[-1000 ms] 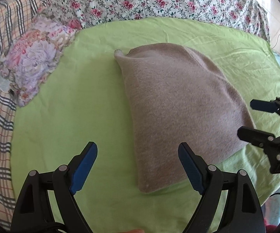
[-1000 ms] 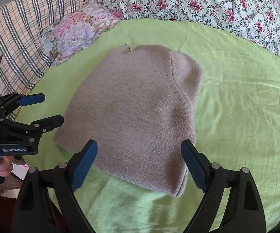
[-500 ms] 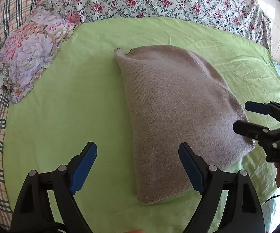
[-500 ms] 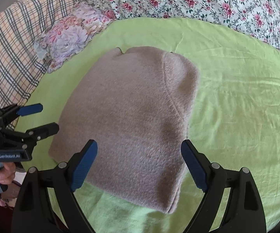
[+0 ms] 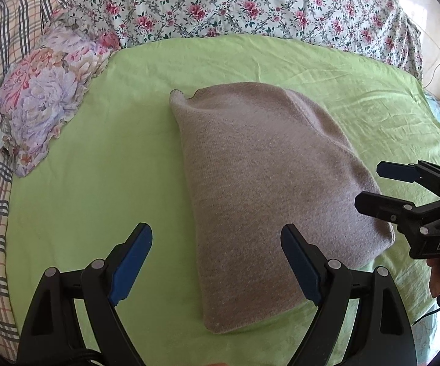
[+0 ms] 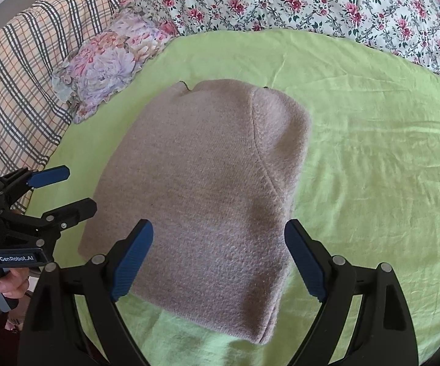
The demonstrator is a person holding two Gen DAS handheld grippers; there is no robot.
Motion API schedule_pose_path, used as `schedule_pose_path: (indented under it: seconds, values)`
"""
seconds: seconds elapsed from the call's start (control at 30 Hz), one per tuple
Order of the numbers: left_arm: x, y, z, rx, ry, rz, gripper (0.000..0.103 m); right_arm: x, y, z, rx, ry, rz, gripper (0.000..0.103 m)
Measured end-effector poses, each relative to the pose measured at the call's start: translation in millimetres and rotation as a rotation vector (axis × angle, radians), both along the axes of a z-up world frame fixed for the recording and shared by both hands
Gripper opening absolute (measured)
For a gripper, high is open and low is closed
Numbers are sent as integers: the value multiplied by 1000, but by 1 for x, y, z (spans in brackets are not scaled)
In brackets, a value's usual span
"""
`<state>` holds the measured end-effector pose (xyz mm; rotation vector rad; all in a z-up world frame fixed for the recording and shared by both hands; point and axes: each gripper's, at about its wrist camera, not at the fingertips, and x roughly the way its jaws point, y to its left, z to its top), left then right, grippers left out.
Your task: Fold small clothes
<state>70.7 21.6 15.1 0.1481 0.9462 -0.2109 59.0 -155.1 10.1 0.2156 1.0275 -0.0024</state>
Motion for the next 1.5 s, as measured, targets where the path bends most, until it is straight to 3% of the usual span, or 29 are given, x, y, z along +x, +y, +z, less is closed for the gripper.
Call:
schedule_pose_path:
  seconds: [1.5]
  values:
    - [7, -1, 4, -13, -1, 16, 87, 8, -1, 8, -16, -5, 27, 88]
